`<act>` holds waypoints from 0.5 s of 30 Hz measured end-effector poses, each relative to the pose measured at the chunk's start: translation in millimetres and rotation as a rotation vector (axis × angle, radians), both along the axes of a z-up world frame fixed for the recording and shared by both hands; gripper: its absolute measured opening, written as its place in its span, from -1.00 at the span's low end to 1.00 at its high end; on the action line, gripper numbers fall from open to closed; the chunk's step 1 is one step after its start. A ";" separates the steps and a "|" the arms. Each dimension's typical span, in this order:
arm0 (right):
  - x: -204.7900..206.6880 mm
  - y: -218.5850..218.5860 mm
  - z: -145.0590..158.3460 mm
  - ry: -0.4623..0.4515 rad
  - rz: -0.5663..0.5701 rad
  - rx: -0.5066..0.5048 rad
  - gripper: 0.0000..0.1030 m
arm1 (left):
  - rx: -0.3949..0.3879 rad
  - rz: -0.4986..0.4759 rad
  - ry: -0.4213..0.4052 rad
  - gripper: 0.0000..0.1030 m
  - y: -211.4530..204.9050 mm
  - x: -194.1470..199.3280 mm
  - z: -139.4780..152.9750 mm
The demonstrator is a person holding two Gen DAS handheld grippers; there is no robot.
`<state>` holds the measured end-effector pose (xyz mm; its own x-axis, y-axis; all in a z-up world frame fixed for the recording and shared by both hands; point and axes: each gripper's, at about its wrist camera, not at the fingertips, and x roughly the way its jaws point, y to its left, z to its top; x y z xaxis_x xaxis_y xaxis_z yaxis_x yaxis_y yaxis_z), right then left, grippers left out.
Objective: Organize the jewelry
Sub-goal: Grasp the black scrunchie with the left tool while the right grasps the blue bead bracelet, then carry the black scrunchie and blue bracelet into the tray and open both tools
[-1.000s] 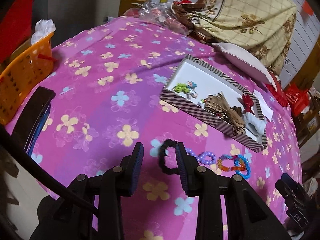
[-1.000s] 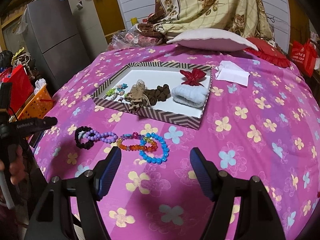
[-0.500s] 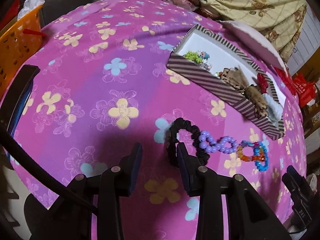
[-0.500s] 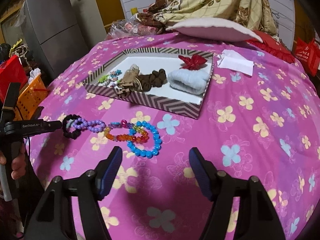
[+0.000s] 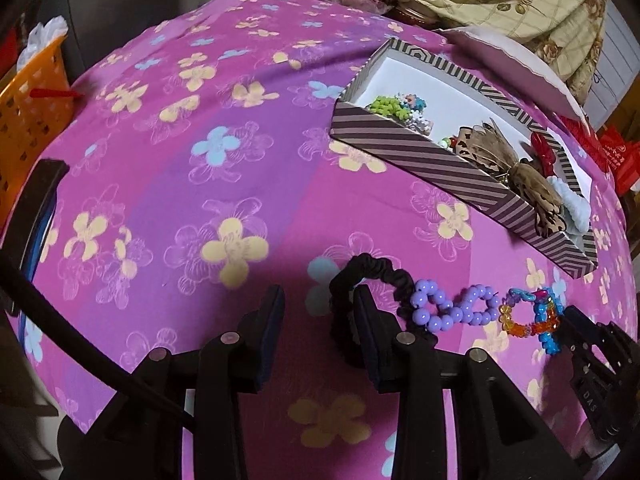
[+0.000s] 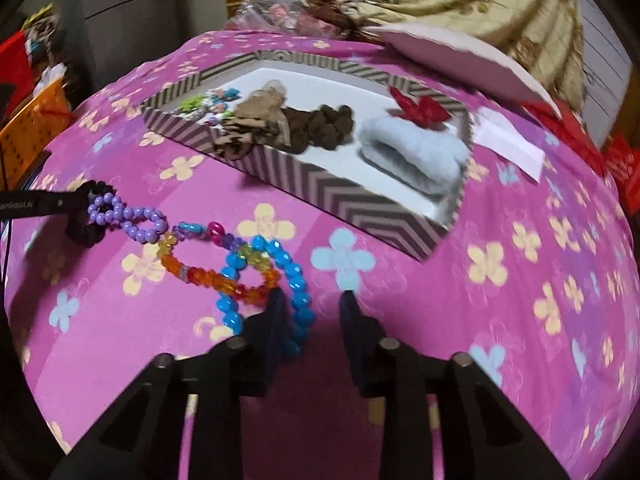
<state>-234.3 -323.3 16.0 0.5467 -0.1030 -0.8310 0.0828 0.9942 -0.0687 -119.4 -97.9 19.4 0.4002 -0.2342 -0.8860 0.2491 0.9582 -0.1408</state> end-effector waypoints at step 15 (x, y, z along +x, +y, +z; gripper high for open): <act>-28.3 -8.1 70.6 -0.130 -0.002 -0.019 -0.83 | -0.033 -0.054 -0.115 -0.96 17.8 -11.4 53.0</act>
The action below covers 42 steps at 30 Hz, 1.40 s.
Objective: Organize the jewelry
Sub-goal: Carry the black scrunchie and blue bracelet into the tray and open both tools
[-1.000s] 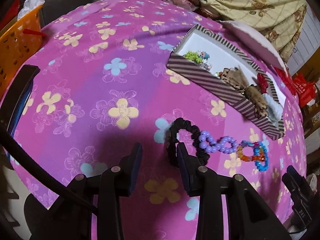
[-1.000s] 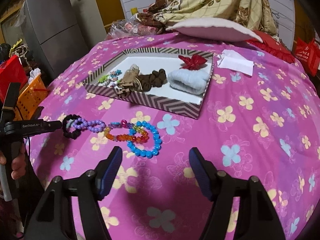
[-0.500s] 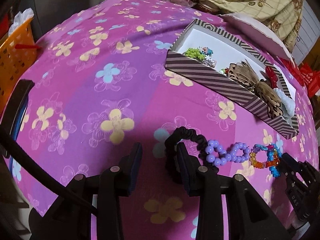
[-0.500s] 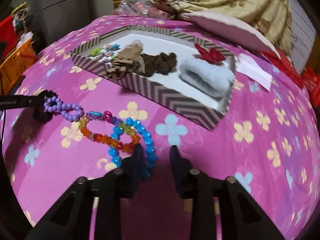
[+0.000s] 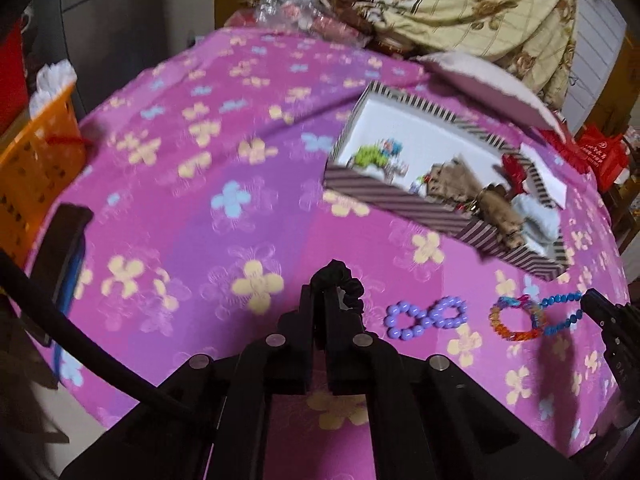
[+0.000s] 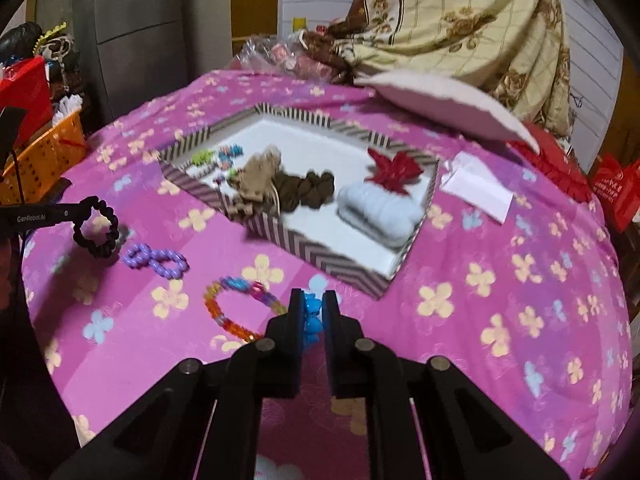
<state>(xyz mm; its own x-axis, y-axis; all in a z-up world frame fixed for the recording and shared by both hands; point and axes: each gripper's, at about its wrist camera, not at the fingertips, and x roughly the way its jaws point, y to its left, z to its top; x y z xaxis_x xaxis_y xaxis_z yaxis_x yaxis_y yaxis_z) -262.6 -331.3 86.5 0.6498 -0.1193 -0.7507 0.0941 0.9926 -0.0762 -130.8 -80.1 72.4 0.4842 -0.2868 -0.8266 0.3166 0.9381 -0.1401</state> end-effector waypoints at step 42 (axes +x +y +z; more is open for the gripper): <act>124.4 -24.0 54.6 -0.028 0.053 -0.068 -0.83 | 0.132 -0.066 -0.156 -0.96 -93.5 80.0 45.7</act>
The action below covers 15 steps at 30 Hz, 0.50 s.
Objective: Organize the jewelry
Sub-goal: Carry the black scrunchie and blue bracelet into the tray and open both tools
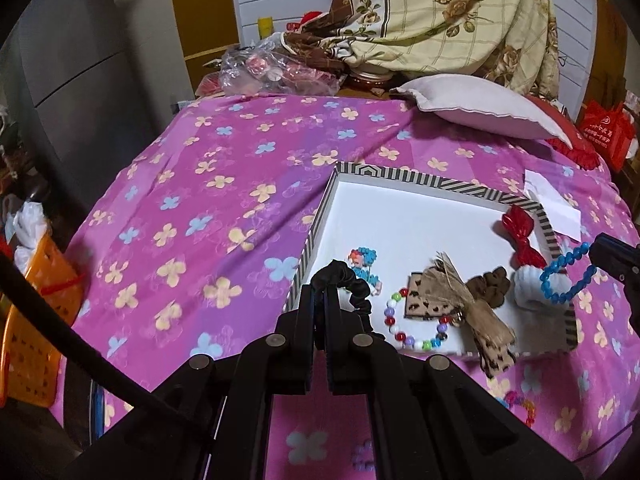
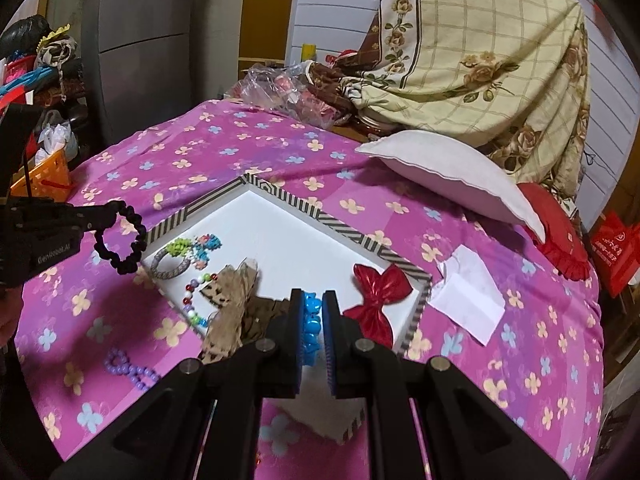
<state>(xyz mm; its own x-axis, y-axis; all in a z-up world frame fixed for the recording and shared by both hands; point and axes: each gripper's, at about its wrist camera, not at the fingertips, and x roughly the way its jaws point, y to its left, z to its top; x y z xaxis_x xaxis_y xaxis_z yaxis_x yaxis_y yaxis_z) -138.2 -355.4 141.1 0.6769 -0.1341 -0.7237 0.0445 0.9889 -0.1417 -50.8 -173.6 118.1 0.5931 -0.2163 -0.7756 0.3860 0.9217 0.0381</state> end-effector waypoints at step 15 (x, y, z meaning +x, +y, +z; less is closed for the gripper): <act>87.5 -26.2 -39.9 0.046 -0.021 0.136 -0.83 | -0.048 0.016 0.105 -0.96 -55.0 73.2 -30.8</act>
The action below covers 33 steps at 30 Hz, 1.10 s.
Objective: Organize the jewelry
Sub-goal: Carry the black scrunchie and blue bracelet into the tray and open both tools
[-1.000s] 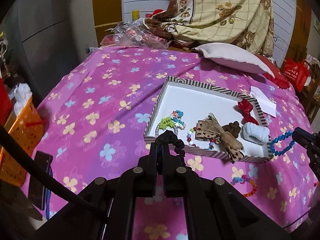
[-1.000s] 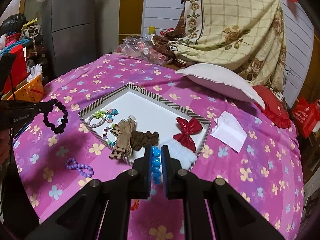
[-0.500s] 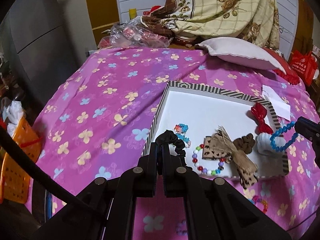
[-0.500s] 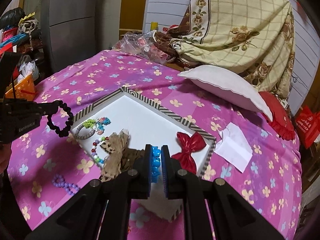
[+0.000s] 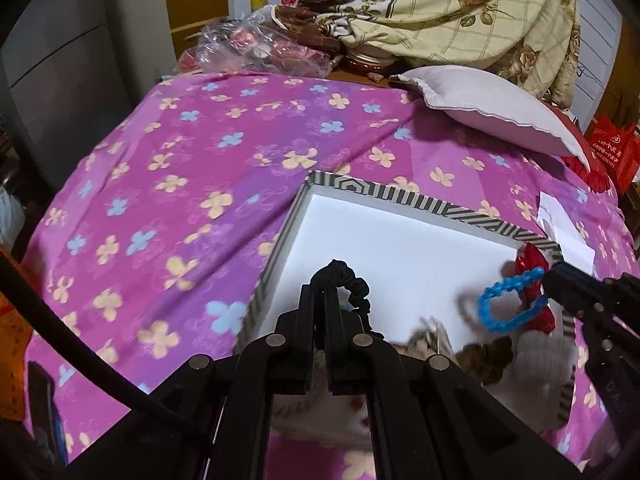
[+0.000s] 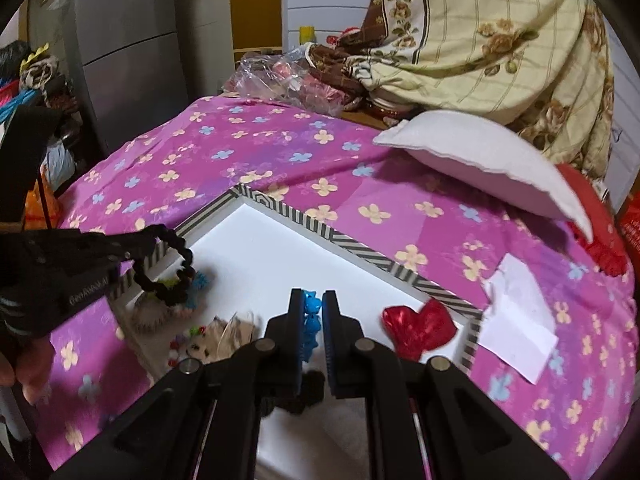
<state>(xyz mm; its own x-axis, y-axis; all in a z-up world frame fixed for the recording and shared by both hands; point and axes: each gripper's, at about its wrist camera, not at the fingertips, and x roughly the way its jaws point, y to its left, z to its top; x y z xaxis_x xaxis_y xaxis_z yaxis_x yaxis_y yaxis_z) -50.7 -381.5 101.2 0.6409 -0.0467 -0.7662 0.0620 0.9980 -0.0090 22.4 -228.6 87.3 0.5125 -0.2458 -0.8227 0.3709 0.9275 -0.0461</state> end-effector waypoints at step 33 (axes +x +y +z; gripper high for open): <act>-40.3 -13.2 -19.5 -0.015 -0.094 0.048 0.00 | 0.072 0.058 -0.095 -0.39 3.5 -9.7 -16.4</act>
<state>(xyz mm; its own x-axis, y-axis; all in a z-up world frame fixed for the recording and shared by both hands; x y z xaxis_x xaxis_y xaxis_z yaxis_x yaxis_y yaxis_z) -91.0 -394.7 81.7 0.6471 -0.0703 -0.7591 0.1547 0.9871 0.0405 12.7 -225.1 70.9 0.6007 -0.1558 -0.7842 0.3163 0.9471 0.0541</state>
